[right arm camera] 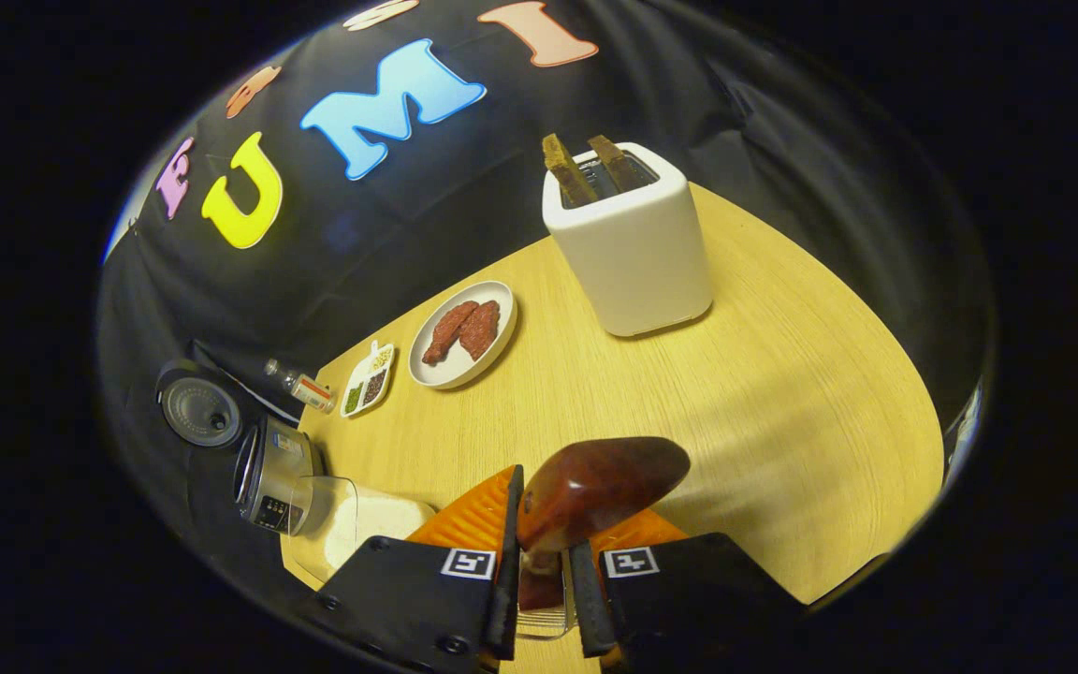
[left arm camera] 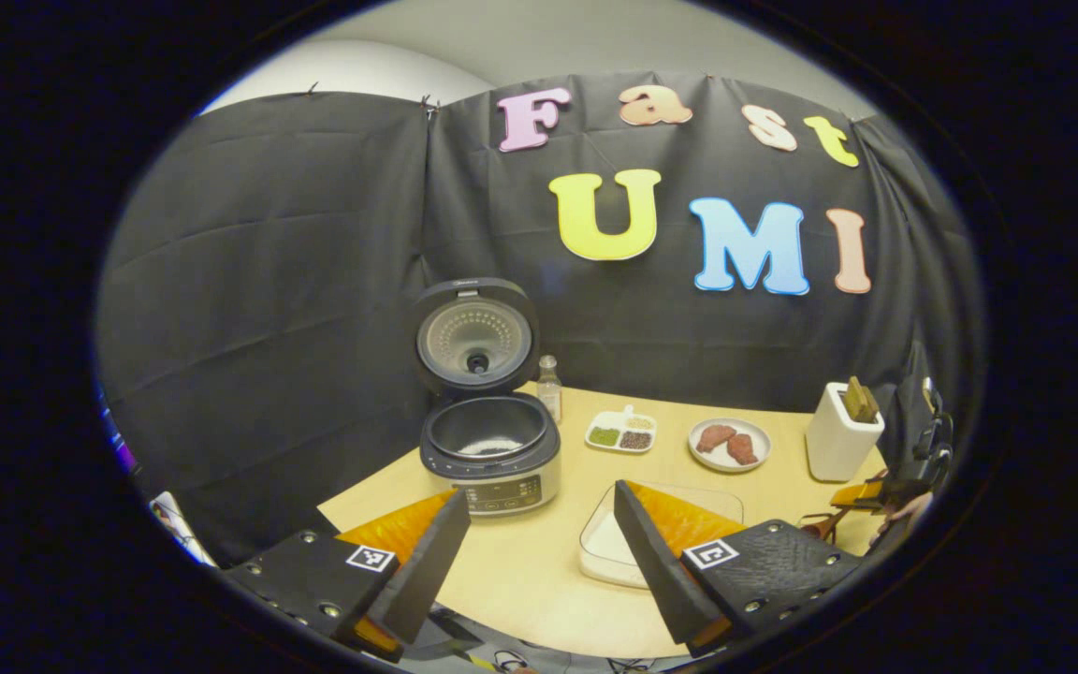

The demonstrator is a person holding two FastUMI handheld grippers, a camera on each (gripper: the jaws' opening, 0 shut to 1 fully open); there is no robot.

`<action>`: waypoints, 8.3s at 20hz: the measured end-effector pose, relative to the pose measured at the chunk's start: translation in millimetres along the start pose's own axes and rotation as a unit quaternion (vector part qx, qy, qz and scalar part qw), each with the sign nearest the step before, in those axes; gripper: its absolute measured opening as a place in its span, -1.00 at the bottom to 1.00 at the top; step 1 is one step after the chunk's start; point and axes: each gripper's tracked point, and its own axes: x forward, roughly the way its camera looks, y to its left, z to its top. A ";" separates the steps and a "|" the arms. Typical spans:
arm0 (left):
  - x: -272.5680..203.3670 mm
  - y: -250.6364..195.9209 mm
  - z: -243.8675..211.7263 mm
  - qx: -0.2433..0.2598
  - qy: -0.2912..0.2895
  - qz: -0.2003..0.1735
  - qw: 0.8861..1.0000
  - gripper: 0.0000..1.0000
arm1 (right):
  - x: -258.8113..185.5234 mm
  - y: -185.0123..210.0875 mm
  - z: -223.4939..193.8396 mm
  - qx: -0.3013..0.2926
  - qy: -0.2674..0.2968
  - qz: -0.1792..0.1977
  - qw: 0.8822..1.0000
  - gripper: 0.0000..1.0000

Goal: Close the left gripper, press the button to open the rice cooker; take a wooden spoon from the chopstick holder with the right hand, scoop a spoonful of rice and pour it into the rice cooker, then put the wooden spoon back into the chopstick holder.

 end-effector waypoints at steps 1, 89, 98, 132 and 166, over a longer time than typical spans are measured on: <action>1.1 0.0 -1.4 0.001 0.003 -0.002 1.000 0.93 | 3.6 -3.9 -1.7 0.006 0.003 -0.007 1.000 -0.44; 87.9 224.0 -26.0 -0.011 -0.001 -0.084 0.996 0.92 | 18.8 236.5 -89.4 0.105 -0.012 0.009 0.994 -0.63; 84.7 213.2 -33.2 -0.002 0.006 -0.099 0.995 0.92 | -10.5 226.8 -67.8 0.192 -0.017 0.040 0.980 -0.63; 97.9 320.3 -80.7 -0.055 0.041 -0.009 0.998 0.92 | 63.8 548.3 -32.0 -0.055 -0.036 0.201 0.977 -0.63; 86.9 355.9 -79.3 -0.051 0.037 0.051 0.997 0.92 | 125.0 601.8 -95.6 -0.537 -0.150 0.183 0.810 -0.63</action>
